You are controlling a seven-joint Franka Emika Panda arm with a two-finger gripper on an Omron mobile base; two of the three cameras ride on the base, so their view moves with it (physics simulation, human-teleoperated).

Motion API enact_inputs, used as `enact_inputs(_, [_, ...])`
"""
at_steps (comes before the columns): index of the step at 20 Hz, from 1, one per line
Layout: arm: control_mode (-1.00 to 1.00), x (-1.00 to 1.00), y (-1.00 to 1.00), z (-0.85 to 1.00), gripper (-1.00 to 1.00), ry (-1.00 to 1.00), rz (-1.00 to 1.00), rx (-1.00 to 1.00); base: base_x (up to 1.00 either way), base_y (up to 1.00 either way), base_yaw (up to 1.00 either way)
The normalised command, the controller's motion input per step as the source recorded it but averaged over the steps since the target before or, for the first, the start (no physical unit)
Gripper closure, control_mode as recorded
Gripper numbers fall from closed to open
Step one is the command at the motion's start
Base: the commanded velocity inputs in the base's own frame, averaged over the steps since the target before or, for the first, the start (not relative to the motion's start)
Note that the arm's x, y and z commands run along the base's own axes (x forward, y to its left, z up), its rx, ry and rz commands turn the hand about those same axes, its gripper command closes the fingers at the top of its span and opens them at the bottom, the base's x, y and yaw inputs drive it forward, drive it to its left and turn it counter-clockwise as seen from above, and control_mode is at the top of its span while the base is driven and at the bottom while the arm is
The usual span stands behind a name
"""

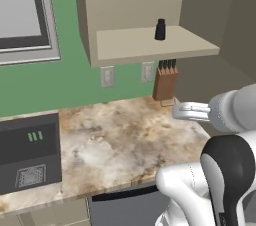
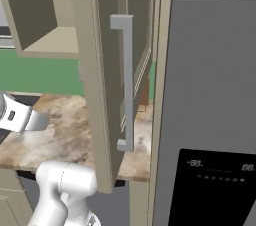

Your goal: Move the shaker and shaker from the cabinet to the dining counter.

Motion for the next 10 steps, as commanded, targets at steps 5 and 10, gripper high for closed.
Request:
enact_inputs(5, [1.0, 0.0, 0.0, 0.0, -1.0, 0.0, 0.0, 0.0, 0.51, -0.02, 0.04])
enact_inputs(10, [1.0, 0.0, 0.0, 0.0, -1.0, 0.0, 0.0, 0.0, 0.18, 0.0, 0.0])
